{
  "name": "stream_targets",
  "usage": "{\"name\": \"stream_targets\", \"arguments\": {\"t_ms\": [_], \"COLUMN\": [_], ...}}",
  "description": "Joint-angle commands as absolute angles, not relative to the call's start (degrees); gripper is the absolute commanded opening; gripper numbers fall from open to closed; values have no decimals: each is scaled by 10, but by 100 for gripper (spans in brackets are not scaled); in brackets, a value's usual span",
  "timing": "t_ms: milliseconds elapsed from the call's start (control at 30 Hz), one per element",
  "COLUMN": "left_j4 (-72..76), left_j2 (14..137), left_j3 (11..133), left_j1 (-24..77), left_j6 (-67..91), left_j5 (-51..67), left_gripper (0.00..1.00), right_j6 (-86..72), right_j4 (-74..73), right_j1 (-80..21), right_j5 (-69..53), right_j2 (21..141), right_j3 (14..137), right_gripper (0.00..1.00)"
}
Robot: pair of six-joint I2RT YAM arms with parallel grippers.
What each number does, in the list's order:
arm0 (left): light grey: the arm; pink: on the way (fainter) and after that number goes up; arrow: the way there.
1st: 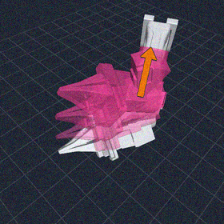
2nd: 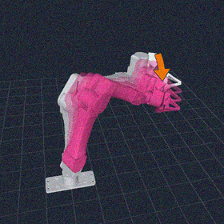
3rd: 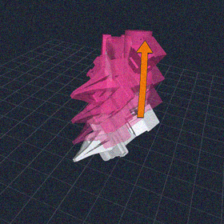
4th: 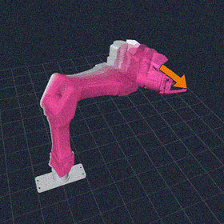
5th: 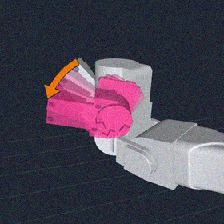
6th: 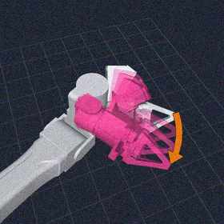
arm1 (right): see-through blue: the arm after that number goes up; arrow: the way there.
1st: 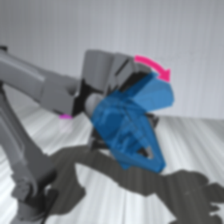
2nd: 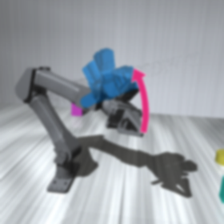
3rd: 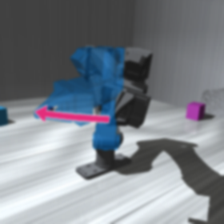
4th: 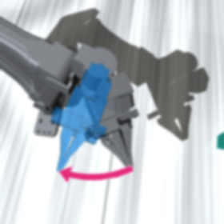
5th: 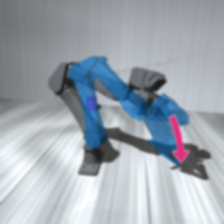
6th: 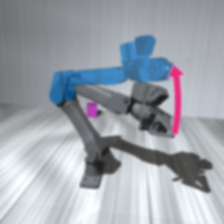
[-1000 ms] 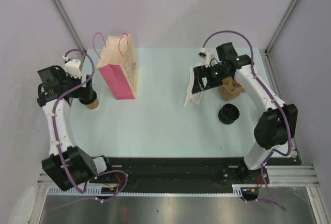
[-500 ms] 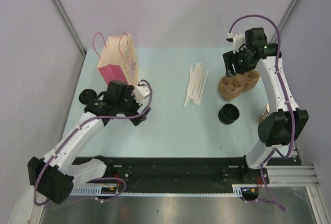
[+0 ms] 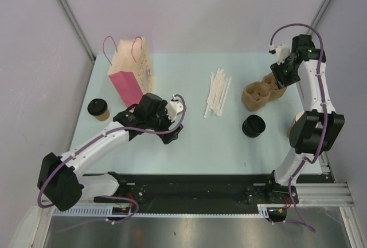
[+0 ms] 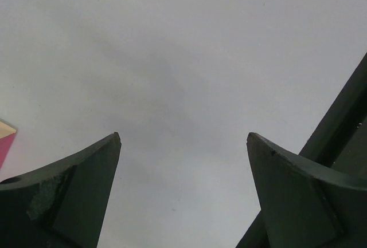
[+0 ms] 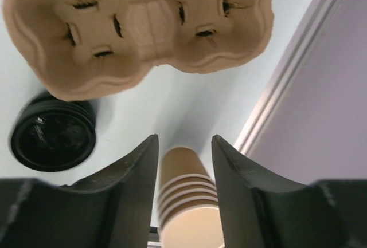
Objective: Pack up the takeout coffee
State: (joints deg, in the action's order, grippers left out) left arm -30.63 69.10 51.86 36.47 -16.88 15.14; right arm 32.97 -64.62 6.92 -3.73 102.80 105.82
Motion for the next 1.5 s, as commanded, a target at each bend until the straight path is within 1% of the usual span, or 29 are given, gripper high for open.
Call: {"name": "stream_targets", "arguments": {"t_ms": [0,100,233,367,633,1267,1400,1467], "left_j4": [-284,-284,-282,-282,-282,-277,-275,-275], "left_j2": [688,690,695,698,699,706,705,705], "left_j3": [525,528,531,533,536,537,533,531], "left_j1": [367,367,367,367,367,367,367,367], "left_j6": [-155,-155,-152,-154,-156,-153,-151,-150], "left_j5": [152,159,159,162,163,168,171,171], "left_gripper": [96,96,97,96,96,97,96,96], "right_j6": [465,521,543,562,574,572,572,574], "right_j4": [-632,-624,-665,-672,-661,-637,-636,-639], "right_j1": [83,90,86,81,76,54,56,54], "right_j5": [-61,-68,-78,-79,-63,-37,-37,-38], "right_j2": [1025,1034,1073,1095,1140,1175,1178,1176], "right_j3": [1061,1070,1107,1106,1110,1124,1123,1124], "right_gripper": [46,45,41,38,38,38,31,30]}}
